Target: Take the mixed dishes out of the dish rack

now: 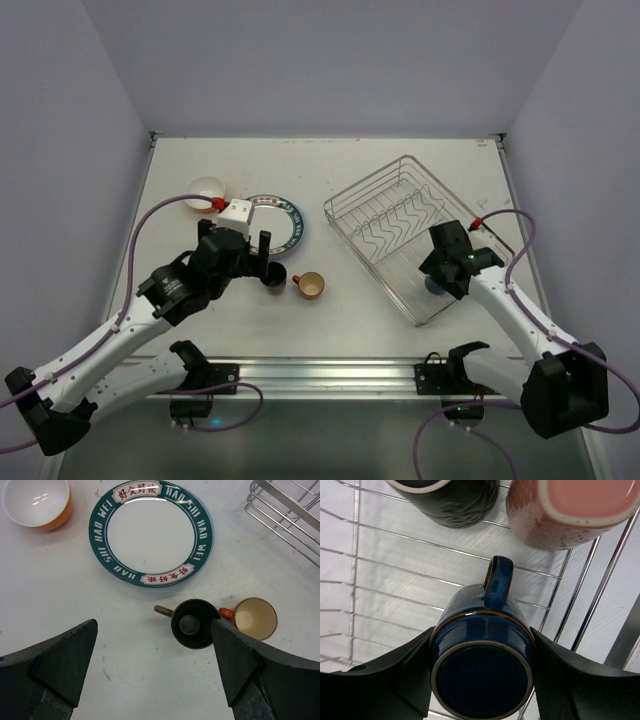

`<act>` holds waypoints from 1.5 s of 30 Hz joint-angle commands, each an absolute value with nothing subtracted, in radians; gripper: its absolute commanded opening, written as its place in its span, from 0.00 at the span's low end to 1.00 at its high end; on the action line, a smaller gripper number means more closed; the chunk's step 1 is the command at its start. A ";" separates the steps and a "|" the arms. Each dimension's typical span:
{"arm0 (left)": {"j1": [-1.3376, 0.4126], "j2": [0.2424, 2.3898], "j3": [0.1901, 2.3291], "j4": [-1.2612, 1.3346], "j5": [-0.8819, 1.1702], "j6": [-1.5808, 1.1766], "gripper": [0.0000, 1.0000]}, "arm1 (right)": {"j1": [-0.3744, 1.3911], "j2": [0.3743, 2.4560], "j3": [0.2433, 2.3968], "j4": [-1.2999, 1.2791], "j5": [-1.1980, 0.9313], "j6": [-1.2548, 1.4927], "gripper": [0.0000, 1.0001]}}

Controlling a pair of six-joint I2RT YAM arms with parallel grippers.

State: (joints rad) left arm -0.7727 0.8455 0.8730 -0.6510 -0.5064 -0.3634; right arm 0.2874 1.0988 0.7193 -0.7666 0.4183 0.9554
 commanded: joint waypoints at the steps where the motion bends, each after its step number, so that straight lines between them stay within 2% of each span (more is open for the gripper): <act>1: -0.769 0.850 0.920 -0.644 -0.532 -0.370 1.00 | 0.287 0.996 0.778 -0.765 0.394 0.920 0.00; 4: -0.769 0.850 0.951 -0.643 -0.482 -0.379 1.00 | 0.287 0.918 0.805 -0.759 0.347 0.893 0.00; 8: -0.769 0.847 0.963 -0.583 -0.291 -0.403 1.00 | 0.285 0.829 0.840 -0.742 0.258 0.876 0.00; 10: -0.770 0.841 0.939 -0.477 -0.179 -0.417 1.00 | 0.285 0.778 0.854 -0.729 0.210 0.874 0.00; 11: -0.775 0.835 0.924 -0.362 -0.037 -0.422 1.00 | 0.285 0.761 0.871 -0.721 0.178 0.879 0.00; 14: -0.805 0.839 0.836 -0.063 0.212 -0.455 1.00 | 0.285 0.681 0.887 -0.640 0.003 0.911 0.00; 17: -0.885 0.890 0.802 0.168 0.268 -0.442 1.00 | 0.287 0.617 0.879 -0.540 -0.194 1.004 0.00; 22: -0.953 0.972 0.781 0.411 0.366 -0.356 1.00 | 0.287 0.529 0.781 -0.254 -0.490 1.253 0.00; 29: -0.966 1.060 0.775 0.698 0.540 -0.435 0.98 | 0.287 0.520 0.712 -0.059 -0.672 1.364 0.00; 30: -0.968 1.068 0.779 0.719 0.552 -0.446 0.94 | 0.290 0.532 0.707 -0.034 -0.701 1.383 0.00; 40: -1.005 1.141 0.825 0.749 0.620 -0.472 0.74 | 0.316 0.534 0.723 0.029 -0.768 1.407 0.00; 44: -1.028 1.181 0.877 0.750 0.657 -0.448 0.54 | 0.351 0.545 0.715 0.070 -0.769 1.431 0.00; 45: -1.031 1.187 0.882 0.750 0.657 -0.445 0.45 | 0.357 0.545 0.716 0.071 -0.765 1.434 0.00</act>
State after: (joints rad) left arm -1.0130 1.1728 0.8192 0.6846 0.6109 -0.4644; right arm 0.3374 0.5446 0.6960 -0.0418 -0.7170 1.3846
